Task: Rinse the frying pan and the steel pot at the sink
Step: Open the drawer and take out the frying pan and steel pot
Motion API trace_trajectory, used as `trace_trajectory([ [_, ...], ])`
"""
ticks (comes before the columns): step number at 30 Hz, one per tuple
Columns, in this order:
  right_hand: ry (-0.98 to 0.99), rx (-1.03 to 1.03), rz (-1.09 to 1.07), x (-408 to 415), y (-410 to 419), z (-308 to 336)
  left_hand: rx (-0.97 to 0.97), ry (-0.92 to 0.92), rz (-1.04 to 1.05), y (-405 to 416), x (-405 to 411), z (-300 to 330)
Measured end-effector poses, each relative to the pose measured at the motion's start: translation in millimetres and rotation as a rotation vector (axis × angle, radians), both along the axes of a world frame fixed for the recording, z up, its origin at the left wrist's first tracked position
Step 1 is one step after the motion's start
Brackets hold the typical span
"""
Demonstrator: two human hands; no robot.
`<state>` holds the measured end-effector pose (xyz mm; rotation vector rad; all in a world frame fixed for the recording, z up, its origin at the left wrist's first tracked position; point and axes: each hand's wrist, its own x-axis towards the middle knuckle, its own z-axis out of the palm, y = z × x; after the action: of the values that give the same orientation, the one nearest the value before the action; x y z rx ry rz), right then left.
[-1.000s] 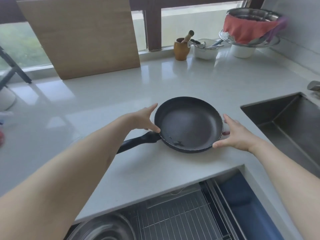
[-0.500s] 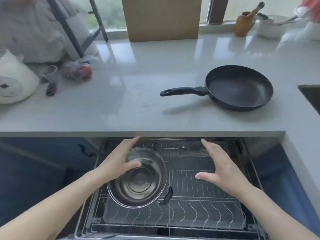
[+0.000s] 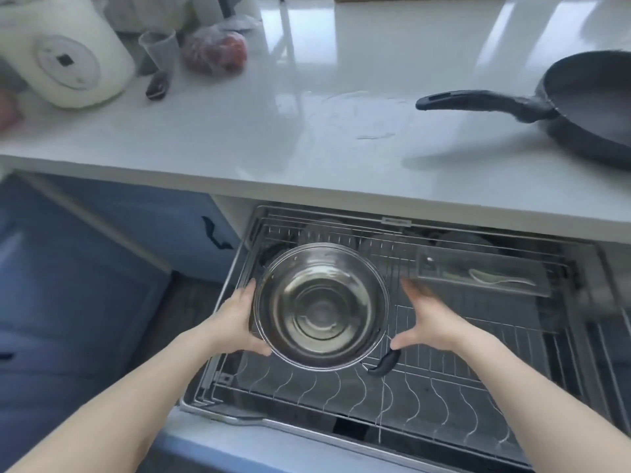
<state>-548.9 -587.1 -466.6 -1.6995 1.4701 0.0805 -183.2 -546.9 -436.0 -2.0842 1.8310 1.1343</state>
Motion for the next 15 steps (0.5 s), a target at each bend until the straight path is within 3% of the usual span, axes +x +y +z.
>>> trace_trajectory([
  [9, 0.003, 0.15, 0.129, 15, -39, -15, 0.089, 0.12, 0.095, -8, 11, -39],
  [15, -0.111, 0.218, 0.182, 24, -44, -15, 0.142, 0.236, 0.112, -10, 19, -48],
])
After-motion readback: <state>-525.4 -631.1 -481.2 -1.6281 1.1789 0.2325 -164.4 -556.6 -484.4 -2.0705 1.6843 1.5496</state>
